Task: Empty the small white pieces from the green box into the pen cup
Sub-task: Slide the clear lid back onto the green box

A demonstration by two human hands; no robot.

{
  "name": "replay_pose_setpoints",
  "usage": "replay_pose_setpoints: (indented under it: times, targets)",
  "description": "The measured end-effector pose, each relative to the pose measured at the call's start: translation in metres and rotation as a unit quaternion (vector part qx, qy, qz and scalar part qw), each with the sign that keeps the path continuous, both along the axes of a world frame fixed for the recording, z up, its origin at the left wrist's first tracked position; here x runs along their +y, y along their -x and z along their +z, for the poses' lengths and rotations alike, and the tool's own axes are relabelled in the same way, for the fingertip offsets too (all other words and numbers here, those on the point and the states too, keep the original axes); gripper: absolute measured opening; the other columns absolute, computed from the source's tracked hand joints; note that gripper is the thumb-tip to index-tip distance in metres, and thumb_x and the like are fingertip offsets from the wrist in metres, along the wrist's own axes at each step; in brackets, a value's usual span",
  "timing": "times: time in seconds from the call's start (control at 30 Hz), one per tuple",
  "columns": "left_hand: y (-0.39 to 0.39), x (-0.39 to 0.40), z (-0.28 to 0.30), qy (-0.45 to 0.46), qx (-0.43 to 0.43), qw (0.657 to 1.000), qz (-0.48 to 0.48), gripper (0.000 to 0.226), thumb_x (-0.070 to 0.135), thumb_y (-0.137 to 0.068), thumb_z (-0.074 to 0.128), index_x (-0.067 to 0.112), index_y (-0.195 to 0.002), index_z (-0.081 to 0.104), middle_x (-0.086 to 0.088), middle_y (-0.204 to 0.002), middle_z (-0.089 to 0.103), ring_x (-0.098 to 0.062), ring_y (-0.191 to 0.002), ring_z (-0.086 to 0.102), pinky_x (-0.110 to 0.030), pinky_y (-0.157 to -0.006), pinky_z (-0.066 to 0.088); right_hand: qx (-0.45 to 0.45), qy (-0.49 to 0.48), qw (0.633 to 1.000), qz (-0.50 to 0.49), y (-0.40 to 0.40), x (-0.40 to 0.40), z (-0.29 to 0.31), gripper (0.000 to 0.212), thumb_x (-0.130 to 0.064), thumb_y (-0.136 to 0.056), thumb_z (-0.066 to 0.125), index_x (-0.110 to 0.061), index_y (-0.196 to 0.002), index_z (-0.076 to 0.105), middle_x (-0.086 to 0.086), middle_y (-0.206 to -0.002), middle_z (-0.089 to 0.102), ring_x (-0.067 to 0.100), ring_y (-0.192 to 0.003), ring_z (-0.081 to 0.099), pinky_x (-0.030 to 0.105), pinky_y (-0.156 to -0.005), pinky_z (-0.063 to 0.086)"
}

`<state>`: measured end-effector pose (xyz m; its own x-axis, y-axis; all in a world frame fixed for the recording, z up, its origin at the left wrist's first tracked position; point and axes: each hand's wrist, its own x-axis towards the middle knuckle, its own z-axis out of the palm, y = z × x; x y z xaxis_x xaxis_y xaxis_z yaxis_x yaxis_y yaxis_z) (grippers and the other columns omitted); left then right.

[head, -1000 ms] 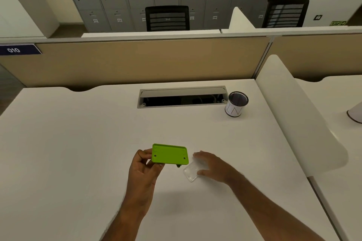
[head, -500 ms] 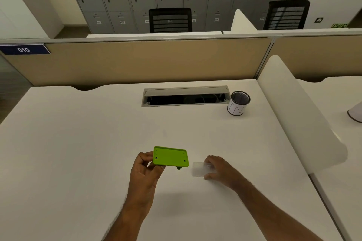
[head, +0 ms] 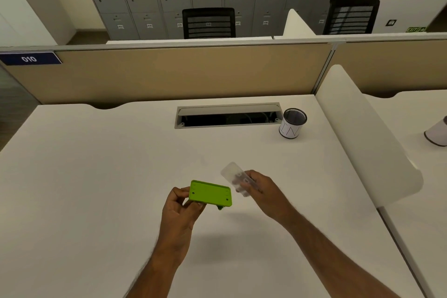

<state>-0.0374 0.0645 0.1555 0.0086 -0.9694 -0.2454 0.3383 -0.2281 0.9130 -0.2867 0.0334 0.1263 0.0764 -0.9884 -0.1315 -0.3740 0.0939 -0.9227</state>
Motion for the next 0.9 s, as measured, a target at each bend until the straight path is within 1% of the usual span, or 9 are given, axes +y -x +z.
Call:
replay_pose_setpoints:
  times: [0.1,0.17,0.2,0.33,0.4,0.57,0.7,0.83,0.9]
  targets:
    - [0.000,0.002,-0.001,0.002,0.001,1.000,-0.003,0.056,0.029,-0.070,0.095,0.007,-0.108,0.061,-0.011,-0.112,0.075,-0.041,-0.117,0.070,-0.044,-0.103,0.058,0.028,0.033,0.998,0.035,-0.014,0.004,0.029,0.019,-0.030,-0.108,0.052,-0.030,-0.123,0.063,-0.008,-0.104,0.077,0.014,-0.099,0.072,0.035,-0.089,0.056]
    - [0.001,0.003,-0.001,0.006,-0.005,1.000,-0.004,0.026,0.006,-0.086,0.077,0.007,-0.107,0.061,-0.009,-0.109,0.075,-0.042,-0.117,0.069,-0.043,-0.101,0.059,0.063,0.043,0.995,0.065,-0.022,0.007,0.041,0.023,-0.032,-0.109,0.047,-0.034,-0.129,0.059,-0.010,-0.110,0.075,0.011,-0.103,0.070,0.037,-0.093,0.056]
    - [0.001,0.003,-0.001,0.005,-0.010,1.000,-0.007,0.020,-0.003,-0.091,0.068,0.006,-0.107,0.061,-0.008,-0.107,0.075,-0.040,-0.116,0.070,-0.043,-0.102,0.059,0.084,0.050,0.992,0.078,-0.025,0.008,0.045,0.027,-0.031,-0.110,0.045,-0.033,-0.133,0.058,-0.011,-0.116,0.073,0.009,-0.107,0.068,0.037,-0.096,0.055]
    - [0.002,0.003,0.002,-0.001,-0.032,0.999,-0.012,0.020,-0.007,-0.093,0.064,0.005,-0.108,0.061,-0.006,-0.106,0.075,-0.028,-0.107,0.074,-0.049,-0.105,0.055,0.159,0.081,0.976,0.125,-0.032,0.013,0.055,0.037,-0.027,-0.112,0.036,-0.031,-0.145,0.051,-0.014,-0.138,0.062,0.006,-0.124,0.058,0.032,-0.105,0.048]
    - [0.002,0.003,0.003,-0.004,-0.030,1.000,-0.008,0.020,-0.007,-0.093,0.065,0.005,-0.108,0.061,-0.008,-0.107,0.074,-0.028,-0.108,0.074,-0.050,-0.106,0.054,0.186,0.100,0.967,0.142,-0.035,0.015,0.058,0.041,-0.021,-0.111,0.035,-0.034,-0.147,0.049,-0.016,-0.142,0.059,0.006,-0.128,0.055,0.029,-0.107,0.046]
    - [0.005,0.006,0.002,-0.008,-0.014,1.000,-0.013,0.024,-0.003,-0.089,0.075,0.005,-0.107,0.062,-0.010,-0.106,0.075,-0.032,-0.109,0.073,-0.052,-0.108,0.052,0.237,0.141,0.947,0.167,-0.039,0.018,0.062,0.052,-0.008,-0.104,0.038,-0.027,-0.150,0.051,-0.009,-0.149,0.059,0.011,-0.131,0.054,0.019,-0.108,0.038]
    - [0.006,0.006,0.006,-0.014,0.002,1.000,-0.004,0.051,0.026,-0.069,0.084,0.005,-0.109,0.062,-0.008,-0.107,0.075,-0.031,-0.109,0.074,-0.050,-0.108,0.053,0.245,0.148,0.942,0.176,-0.040,0.017,0.061,0.051,-0.008,-0.103,0.040,-0.024,-0.150,0.052,-0.005,-0.149,0.060,0.017,-0.130,0.057,0.027,-0.109,0.042]
    - [0.006,0.005,0.006,-0.013,0.000,1.000,-0.007,0.038,0.009,-0.080,0.085,0.003,-0.109,0.061,-0.008,-0.107,0.075,-0.031,-0.109,0.074,-0.053,-0.110,0.051,0.263,0.162,0.933,0.188,-0.041,0.020,0.058,0.051,-0.012,-0.102,0.042,-0.025,-0.150,0.052,-0.006,-0.150,0.059,0.018,-0.132,0.058,0.033,-0.110,0.045]
    - [0.007,0.005,0.007,-0.014,-0.001,1.000,-0.004,0.035,0.008,-0.082,0.083,0.003,-0.109,0.062,-0.009,-0.107,0.076,-0.031,-0.110,0.074,-0.055,-0.110,0.051,0.265,0.162,0.932,0.187,-0.040,0.020,0.056,0.051,-0.010,-0.102,0.042,-0.027,-0.150,0.052,-0.009,-0.152,0.057,0.015,-0.135,0.056,0.034,-0.112,0.046]
